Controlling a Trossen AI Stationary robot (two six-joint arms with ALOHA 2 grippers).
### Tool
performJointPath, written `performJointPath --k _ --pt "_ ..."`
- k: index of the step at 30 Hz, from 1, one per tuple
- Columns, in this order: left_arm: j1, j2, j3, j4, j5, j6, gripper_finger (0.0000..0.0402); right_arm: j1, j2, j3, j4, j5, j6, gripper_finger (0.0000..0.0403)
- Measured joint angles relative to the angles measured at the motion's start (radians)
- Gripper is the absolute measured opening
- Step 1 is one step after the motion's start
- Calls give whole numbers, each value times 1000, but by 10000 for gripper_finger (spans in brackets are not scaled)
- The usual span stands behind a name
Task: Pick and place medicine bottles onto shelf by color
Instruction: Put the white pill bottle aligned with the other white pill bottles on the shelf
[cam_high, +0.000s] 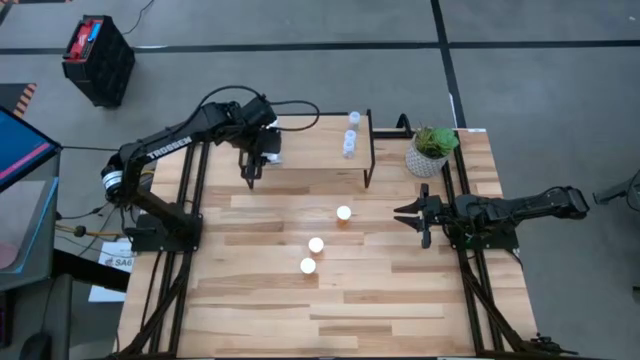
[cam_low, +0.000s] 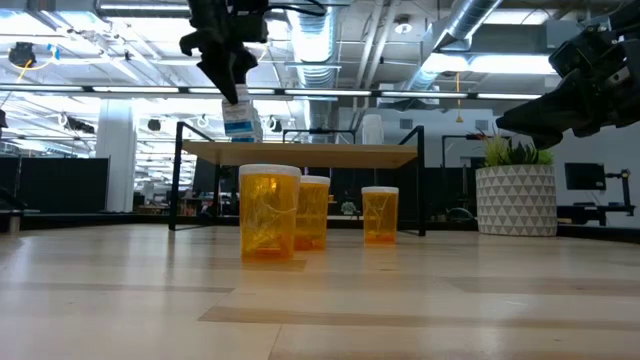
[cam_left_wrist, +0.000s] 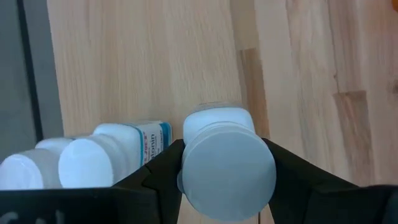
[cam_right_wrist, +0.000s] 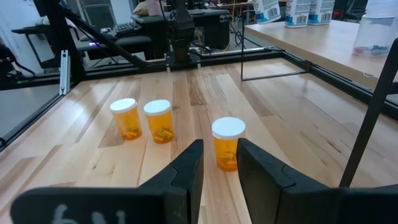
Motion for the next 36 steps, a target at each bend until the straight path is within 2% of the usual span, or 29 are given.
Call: performJointPath --k 12,21,29,34,36 --pt "67 17 0 0 52 -3 160 0 0 0 0 0 0 120" --pt "54 44 0 25 -22 37 162 0 0 0 0 0 0 120" --pt "38 46 0 27 -34 -43 194 0 0 0 0 0 0 120" --pt "13 47 0 27 -123 -56 202 0 0 0 0 0 0 120" --pt "6 47 0 27 -127 -52 206 0 0 0 0 0 0 120"
